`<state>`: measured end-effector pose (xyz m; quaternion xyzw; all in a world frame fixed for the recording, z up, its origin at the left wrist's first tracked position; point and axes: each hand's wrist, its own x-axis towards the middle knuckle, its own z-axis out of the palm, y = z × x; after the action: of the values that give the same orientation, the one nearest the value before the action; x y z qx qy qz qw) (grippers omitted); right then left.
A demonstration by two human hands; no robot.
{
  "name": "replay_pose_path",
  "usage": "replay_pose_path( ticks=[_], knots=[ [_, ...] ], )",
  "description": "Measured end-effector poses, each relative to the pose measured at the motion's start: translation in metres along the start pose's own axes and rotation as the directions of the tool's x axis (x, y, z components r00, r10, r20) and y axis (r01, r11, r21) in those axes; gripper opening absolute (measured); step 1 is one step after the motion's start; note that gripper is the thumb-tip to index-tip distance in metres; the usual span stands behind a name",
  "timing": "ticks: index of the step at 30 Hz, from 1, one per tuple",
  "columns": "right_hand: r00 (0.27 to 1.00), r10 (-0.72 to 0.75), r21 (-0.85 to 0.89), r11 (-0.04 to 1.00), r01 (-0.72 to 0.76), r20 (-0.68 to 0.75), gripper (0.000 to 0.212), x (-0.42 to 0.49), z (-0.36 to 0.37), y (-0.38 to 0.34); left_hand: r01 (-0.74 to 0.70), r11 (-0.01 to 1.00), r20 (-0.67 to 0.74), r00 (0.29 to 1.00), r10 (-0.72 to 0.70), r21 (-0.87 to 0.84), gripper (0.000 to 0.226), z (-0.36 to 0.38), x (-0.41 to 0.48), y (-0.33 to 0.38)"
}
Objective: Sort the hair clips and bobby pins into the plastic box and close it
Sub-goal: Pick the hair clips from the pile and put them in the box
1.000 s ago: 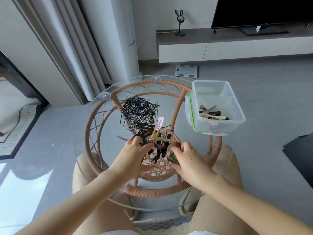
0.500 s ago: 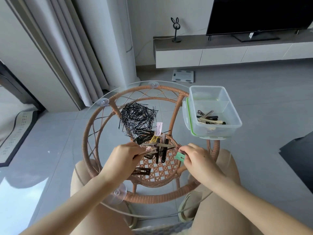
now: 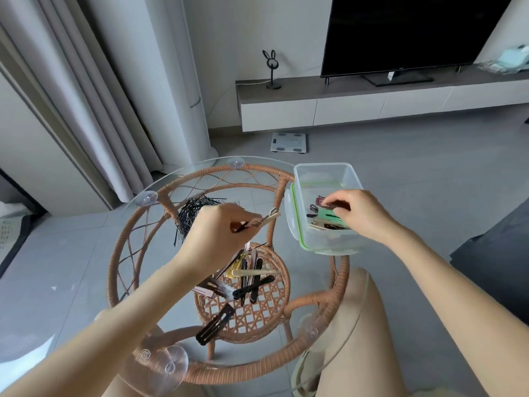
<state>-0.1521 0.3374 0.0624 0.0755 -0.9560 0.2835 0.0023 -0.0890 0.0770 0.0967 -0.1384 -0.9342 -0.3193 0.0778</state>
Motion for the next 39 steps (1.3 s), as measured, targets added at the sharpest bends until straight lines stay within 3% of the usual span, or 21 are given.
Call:
replay_pose_path(
  ticks=[2, 3, 5, 7, 9, 11, 14, 17, 19, 21, 23, 24, 26, 29, 32, 35, 39],
  knots=[
    [0.992, -0.005, 0.043, 0.999, 0.000, 0.128, 0.028, 0.007, 0.003, 0.008, -0.046, 0.999, 0.020, 0.999, 0.046, -0.005, 0.014, 0.008, 0.018, 0.014],
    [0.994, -0.011, 0.039, 0.999, 0.007, 0.108, 0.027, 0.009, 0.004, 0.012, -0.068, 0.998, 0.036, 0.997, 0.069, -0.008, 0.014, 0.013, 0.027, 0.021],
    [0.994, -0.012, 0.028, 0.999, 0.015, -0.106, 0.026, 0.011, 0.005, 0.019, -0.120, 0.993, 0.067, 0.991, 0.120, -0.007, 0.015, 0.026, 0.046, 0.033],
    [0.931, 0.046, 0.099, 0.995, -0.011, -0.363, 0.027, 0.009, 0.006, 0.027, -0.154, 0.988, 0.098, 0.983, 0.153, 0.001, 0.018, 0.043, 0.065, 0.045],
    [0.862, 0.146, 0.238, 0.971, -0.030, -0.485, 0.028, 0.004, 0.006, 0.035, -0.181, 0.983, 0.160, 0.972, 0.174, 0.027, 0.021, 0.065, 0.083, 0.052],
    [0.849, 0.202, 0.327, 0.944, -0.036, -0.488, 0.029, 0.000, 0.008, 0.038, -0.213, 0.974, 0.270, 0.945, 0.185, 0.079, 0.026, 0.086, 0.096, 0.052],
    [0.856, 0.202, 0.319, 0.947, -0.045, -0.477, 0.032, -0.004, 0.009, 0.039, -0.277, 0.944, 0.403, 0.896, 0.187, 0.178, 0.036, 0.101, 0.108, 0.049],
    [0.835, 0.152, 0.226, 0.974, -0.034, -0.529, 0.031, -0.009, 0.010, 0.030, -0.284, 0.937, 0.343, 0.917, 0.204, 0.202, 0.039, 0.086, 0.104, 0.041],
    [0.824, 0.045, 0.113, 0.993, 0.024, -0.565, 0.026, -0.017, 0.013, 0.016, -0.241, 0.946, 0.273, 0.945, 0.178, 0.216, 0.035, 0.068, 0.092, 0.029],
    [0.869, -0.100, 0.076, 0.985, 0.156, -0.484, 0.020, -0.031, 0.021, -0.006, -0.177, 0.956, 0.221, 0.967, 0.125, 0.235, 0.030, 0.048, 0.074, 0.010],
    [0.924, -0.276, 0.094, 0.946, 0.309, -0.264, 0.022, -0.048, 0.037, -0.026, -0.105, 0.962, 0.197, 0.979, 0.056, 0.251, 0.028, 0.031, 0.050, -0.011],
    [0.925, -0.358, 0.059, 0.928, 0.367, -0.132, 0.029, -0.056, 0.049, -0.035, -0.067, 0.960, 0.198, 0.980, 0.013, 0.272, 0.029, 0.023, 0.036, -0.021],
    [0.881, -0.466, -0.182, 0.862, 0.472, 0.079, 0.052, -0.067, 0.073, -0.044, -0.042, 0.946, 0.220, 0.975, -0.031, 0.320, 0.038, 0.014, 0.007, -0.036],
    [0.836, -0.473, -0.407, 0.730, 0.549, 0.278, 0.080, -0.073, 0.098, -0.058, -0.071, 0.910, 0.267, 0.963, -0.045, 0.409, 0.062, 0.011, -0.042, -0.048],
    [0.843, -0.371, -0.365, 0.778, 0.511, 0.390, 0.095, -0.067, 0.114, -0.069, -0.114, 0.794, 0.308, 0.947, -0.095, 0.597, 0.082, 0.020, -0.079, -0.060],
    [0.869, -0.271, -0.333, 0.843, 0.422, 0.413, 0.098, -0.058, 0.124, -0.076, -0.072, 0.764, 0.285, 0.947, -0.151, 0.641, 0.086, 0.030, -0.098, -0.072],
    [0.896, -0.324, -0.349, 0.837, 0.421, 0.304, 0.064, -0.067, 0.135, -0.084, -0.095, 0.815, 0.279, 0.957, -0.084, 0.571, 0.068, 0.039, -0.111, -0.080]
  ],
)
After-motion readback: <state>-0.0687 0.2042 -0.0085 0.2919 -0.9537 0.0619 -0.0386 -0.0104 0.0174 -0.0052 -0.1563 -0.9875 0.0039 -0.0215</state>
